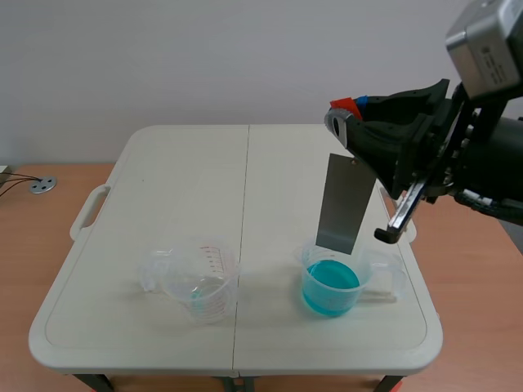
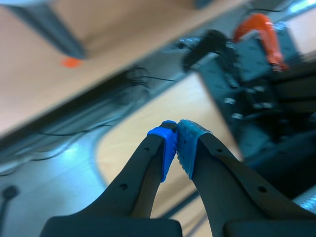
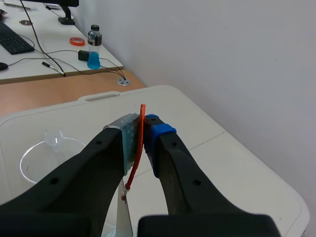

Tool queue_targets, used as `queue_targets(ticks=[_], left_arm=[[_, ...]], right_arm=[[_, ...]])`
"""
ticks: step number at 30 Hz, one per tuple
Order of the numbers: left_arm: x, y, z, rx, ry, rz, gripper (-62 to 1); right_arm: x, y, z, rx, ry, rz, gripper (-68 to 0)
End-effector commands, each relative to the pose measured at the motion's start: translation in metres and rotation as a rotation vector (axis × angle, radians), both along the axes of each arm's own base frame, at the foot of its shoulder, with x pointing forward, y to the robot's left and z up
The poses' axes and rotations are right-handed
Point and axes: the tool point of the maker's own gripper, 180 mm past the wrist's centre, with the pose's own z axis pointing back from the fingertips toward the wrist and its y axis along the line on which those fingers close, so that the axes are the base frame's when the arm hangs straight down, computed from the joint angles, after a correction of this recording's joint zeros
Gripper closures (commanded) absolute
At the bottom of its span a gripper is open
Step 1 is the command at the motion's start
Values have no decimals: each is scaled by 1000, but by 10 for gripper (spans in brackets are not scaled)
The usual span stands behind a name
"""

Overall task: Hold the metal plate by the orange handle, dip it into the blue solution, take it out and point at it, then put the plate back in the beaker on the left.
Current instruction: 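Raise the plate and point at it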

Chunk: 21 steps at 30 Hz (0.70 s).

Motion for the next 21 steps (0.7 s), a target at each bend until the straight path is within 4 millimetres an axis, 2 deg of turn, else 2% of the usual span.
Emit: queue_targets(ticks=[1, 6, 10, 14, 21], left_arm=[[16, 3, 14, 0, -61, -2, -15], [44, 20, 37, 40, -161, 14, -15], [66, 24, 60, 55, -247, 11, -15], [88, 17, 83, 43, -346, -7, -15], [129, 0, 109, -18, -460, -65, -15]], right_arm=[[-2, 1, 16, 28, -32, 15, -15], [-4, 5, 27, 29, -38, 21, -15], [-7, 10, 35, 23, -44, 29, -15], [-10, 13, 40, 16, -54, 37, -15], [-11, 14, 47, 32, -38, 38, -15]])
